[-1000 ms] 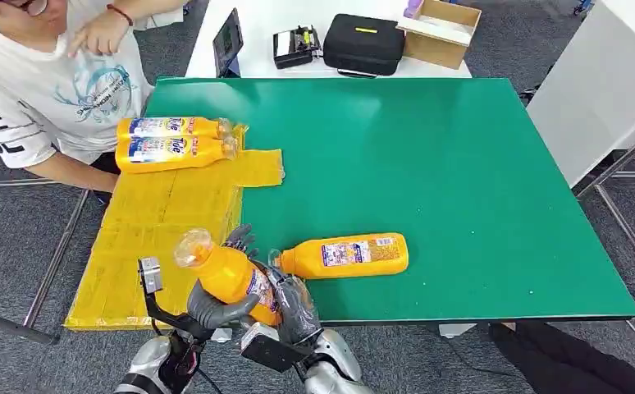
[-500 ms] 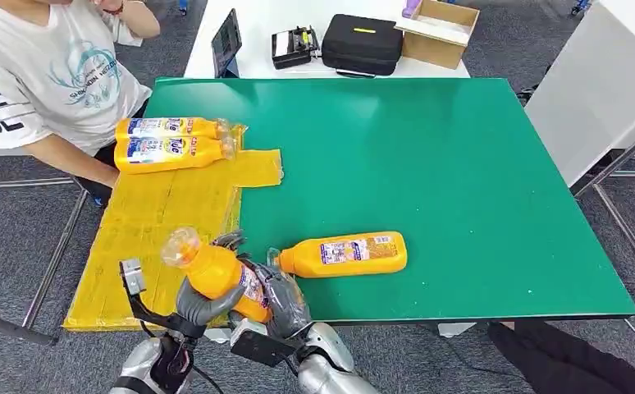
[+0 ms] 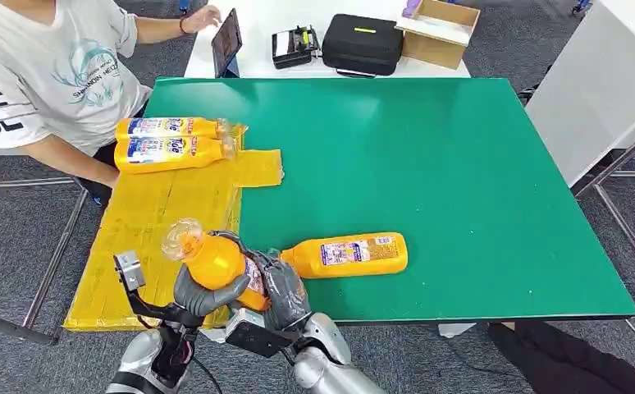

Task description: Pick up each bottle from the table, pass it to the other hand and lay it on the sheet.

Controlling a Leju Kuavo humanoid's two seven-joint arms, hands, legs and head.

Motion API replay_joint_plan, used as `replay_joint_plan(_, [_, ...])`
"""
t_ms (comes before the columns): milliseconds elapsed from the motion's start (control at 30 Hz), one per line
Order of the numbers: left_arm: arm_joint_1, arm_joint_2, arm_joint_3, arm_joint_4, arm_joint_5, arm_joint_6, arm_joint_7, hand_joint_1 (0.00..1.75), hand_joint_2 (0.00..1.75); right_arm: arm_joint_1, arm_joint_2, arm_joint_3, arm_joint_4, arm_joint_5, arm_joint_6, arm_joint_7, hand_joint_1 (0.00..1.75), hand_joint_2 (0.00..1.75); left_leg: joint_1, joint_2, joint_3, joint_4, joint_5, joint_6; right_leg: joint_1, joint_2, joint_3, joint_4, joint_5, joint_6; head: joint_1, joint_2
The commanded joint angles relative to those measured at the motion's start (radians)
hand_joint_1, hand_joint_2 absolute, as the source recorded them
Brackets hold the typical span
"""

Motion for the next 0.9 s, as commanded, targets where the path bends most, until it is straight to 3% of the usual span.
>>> replay_joint_plan(33, [-0.050,-0.009,-0.006,-0.026,-0.032,0.040,-0.008,1.75,1.75,-0.033,0.003,-0.042,-0.031,-0.011,-0.073,0.015,0.00,1.75,0.001,0.000,0.003,0.001,-0.002,0.000,0.002,-0.002,0.004,0.000,-0.002,-0.003,0.000,0.000])
replay_joint_plan(200, [-0.065,-0.019,0.021,-0.059,-0.054,0.088,0.016,1.75,1.75,-0.049,0.012,-0.103,-0.199,-0.036,-0.162,0.041,0.00,1.75,0.000,0.001,0.000,0.002,-0.001,0.001,0.001,0.000,0.000,0.001,-0.001,-0.003,0.000,0.000])
replay_joint_plan(233, [-0.071,-0.023,0.031,-0.061,-0.052,0.098,0.013,1.75,1.75,-0.054,0.014,-0.108,-0.221,-0.043,-0.165,0.043,0.00,0.00,0.001,0.001,0.001,0.002,-0.002,0.001,0.001,0.000,0.002,0.001,-0.001,-0.003,0.000,0.000])
replay_joint_plan(300, [-0.087,-0.028,0.052,-0.071,-0.113,0.177,-0.018,1.75,1.75,-0.057,0.009,-0.105,-0.256,-0.040,-0.174,0.051,0.00,0.00,0.002,0.002,0.005,0.004,-0.004,0.001,0.003,0.000,0.006,0.002,-0.003,-0.005,0.000,0.000])
replay_joint_plan(367, [-0.115,-0.031,0.093,-0.081,-0.266,0.363,-0.072,1.75,1.75,-0.035,0.001,-0.104,-0.308,-0.052,-0.185,0.048,0.00,0.00,0.001,0.000,0.001,0.003,-0.002,0.001,0.002,0.001,0.003,0.002,-0.002,-0.004,0.000,0.000])
replay_joint_plan(467, [-0.146,-0.059,0.191,-0.060,-0.324,0.509,-0.065,1.75,1.75,0.010,-0.010,-0.098,-0.371,-0.063,-0.217,0.038,0.00,0.00,0.001,-0.001,0.000,0.002,-0.001,0.001,0.001,0.000,0.003,0.001,-0.001,-0.003,0.000,0.000])
replay_joint_plan(667, [-0.148,-0.067,0.222,-0.049,-0.313,0.516,-0.071,1.75,1.75,0.027,-0.017,-0.087,-0.393,-0.071,-0.228,0.030,0.00,0.00,0.001,0.003,0.006,0.000,-0.002,0.000,0.002,0.002,0.005,0.000,-0.001,-0.004,-0.002,0.000])
replay_joint_plan(733, [-0.148,-0.067,0.222,-0.049,-0.313,0.516,-0.071,1.75,1.75,0.027,-0.017,-0.087,-0.393,-0.071,-0.228,0.030,0.00,0.00,0.002,-0.002,0.002,0.000,0.000,0.000,0.002,-0.001,0.003,-0.001,-0.001,-0.002,0.000,0.000])
replay_joint_plan(900, [-0.187,-0.066,0.291,-0.066,-0.364,0.671,-0.146,1.75,1.75,0.059,-0.013,-0.115,-0.446,-0.193,-0.234,-0.025,0.00,0.00,0.002,0.000,0.002,0.000,0.000,0.001,0.002,-0.001,0.003,0.000,-0.001,-0.002,0.000,0.000])
